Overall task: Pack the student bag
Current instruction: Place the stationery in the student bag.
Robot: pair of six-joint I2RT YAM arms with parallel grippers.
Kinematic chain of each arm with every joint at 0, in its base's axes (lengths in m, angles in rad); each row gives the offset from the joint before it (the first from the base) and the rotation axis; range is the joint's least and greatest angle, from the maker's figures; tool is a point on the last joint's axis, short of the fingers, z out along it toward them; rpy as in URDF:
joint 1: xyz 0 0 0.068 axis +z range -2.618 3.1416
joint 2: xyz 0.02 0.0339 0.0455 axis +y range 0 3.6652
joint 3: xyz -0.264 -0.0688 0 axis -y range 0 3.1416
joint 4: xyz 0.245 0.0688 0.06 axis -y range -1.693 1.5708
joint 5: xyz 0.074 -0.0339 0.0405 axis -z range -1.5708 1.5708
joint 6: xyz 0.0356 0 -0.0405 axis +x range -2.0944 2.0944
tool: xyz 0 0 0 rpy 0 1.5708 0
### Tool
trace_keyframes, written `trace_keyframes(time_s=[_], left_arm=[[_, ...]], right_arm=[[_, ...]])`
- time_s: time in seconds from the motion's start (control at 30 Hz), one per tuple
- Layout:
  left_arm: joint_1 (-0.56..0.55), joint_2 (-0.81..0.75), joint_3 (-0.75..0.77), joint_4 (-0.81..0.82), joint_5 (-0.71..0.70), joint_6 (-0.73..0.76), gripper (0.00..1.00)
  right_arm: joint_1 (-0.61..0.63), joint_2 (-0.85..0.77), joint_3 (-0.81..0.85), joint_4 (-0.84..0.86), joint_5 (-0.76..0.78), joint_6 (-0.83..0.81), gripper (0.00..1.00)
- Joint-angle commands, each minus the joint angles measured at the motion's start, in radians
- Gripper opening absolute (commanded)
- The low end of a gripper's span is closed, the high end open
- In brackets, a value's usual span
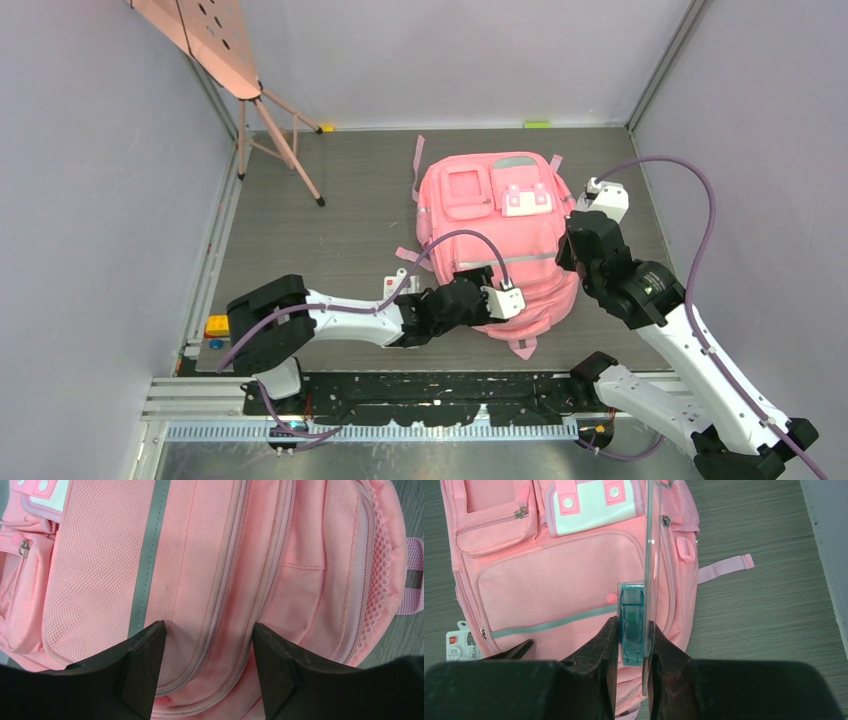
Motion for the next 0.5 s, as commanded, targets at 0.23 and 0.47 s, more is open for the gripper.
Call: trace_keyframes(time_s=[0.23,0.47], left_arm=[[0.023,-0.071,0.070,0.068,-0.055,0.007,0.66],[0.045,-0.107,0.073,-0.005,0.151,-0.056,0.76]], right_arm=[[0.001,-0.008,-0.014,0.022,-0.044,0.045,0.00],[0.000,-0.010,-0.003,0.021,-0.048,0.046,0.00]])
